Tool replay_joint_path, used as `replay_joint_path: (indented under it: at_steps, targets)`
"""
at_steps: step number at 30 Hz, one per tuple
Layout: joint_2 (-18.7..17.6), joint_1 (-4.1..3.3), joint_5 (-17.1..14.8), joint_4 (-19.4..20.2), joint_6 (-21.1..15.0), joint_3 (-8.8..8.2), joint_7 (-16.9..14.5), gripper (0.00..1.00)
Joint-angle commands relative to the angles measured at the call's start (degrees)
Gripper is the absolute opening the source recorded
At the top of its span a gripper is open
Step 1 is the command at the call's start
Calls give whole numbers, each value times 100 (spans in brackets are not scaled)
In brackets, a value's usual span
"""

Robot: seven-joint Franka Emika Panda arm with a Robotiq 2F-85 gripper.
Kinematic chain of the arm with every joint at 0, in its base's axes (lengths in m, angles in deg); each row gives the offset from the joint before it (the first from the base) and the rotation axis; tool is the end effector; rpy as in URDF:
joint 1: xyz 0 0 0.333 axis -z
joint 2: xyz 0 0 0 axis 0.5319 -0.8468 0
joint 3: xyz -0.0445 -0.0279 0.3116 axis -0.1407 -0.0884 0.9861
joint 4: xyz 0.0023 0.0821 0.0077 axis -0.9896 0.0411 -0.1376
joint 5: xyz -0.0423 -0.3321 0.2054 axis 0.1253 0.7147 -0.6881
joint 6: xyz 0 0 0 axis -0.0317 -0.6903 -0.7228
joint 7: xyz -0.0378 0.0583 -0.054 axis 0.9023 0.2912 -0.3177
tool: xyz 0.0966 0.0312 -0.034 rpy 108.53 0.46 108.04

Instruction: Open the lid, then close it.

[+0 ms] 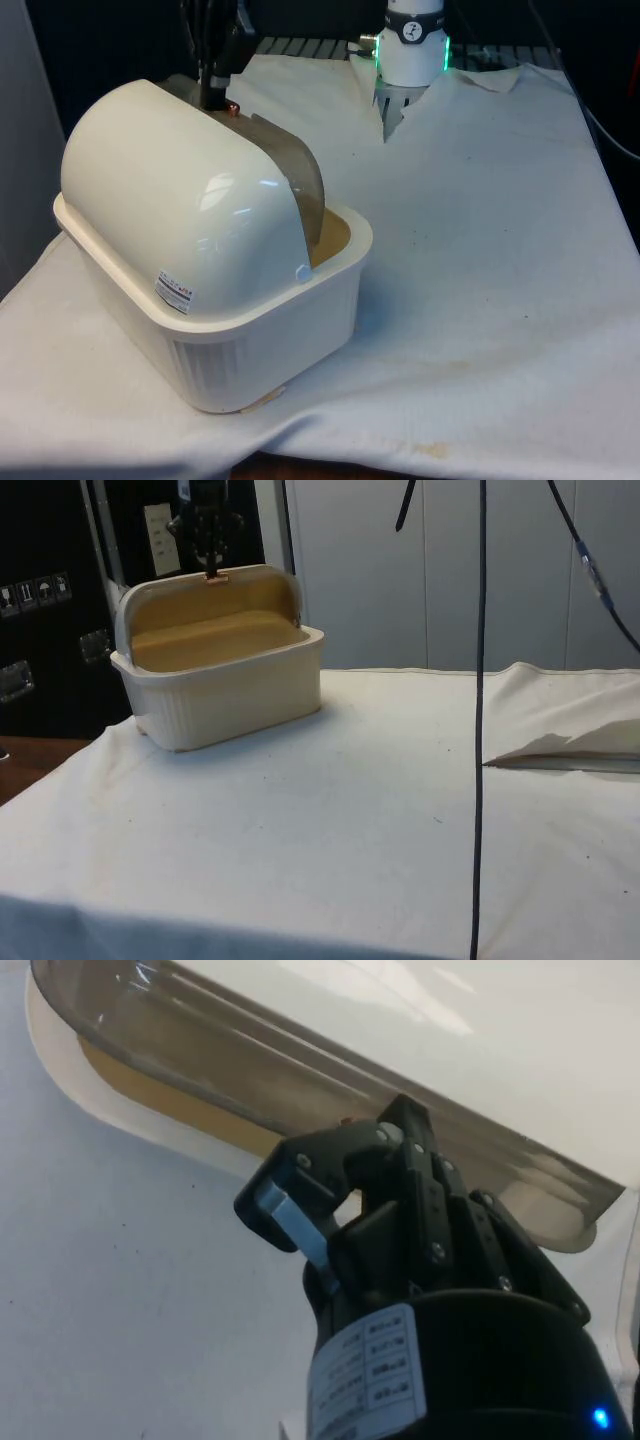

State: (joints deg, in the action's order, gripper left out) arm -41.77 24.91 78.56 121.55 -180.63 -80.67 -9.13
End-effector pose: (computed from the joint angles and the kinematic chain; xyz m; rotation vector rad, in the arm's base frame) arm 0.7100 -0.1542 0.4195 2.7762 -1.1772 0.3651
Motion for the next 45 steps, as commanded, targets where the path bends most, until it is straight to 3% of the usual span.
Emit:
replay_joint_path:
  at_steps: [1,23,32,33,40,41,42,45]
  targets:
    - [52,23,-80,29,115,57,-74,0]
    - [92,-46,-464,69,911,115,-453,0]
    - [132,-86,-573,201,1146,178,-493,0]
    - [57,-69,-504,69,1186,138,-470,0]
    - [264,-189,-544,567,1037,258,-418,0]
    - [172,-138,-539,401,1192,258,-441,0]
    - [309,-223,-521,688,985,286,-384,0]
    - [384,-275,-481,842,928,327,-315,0]
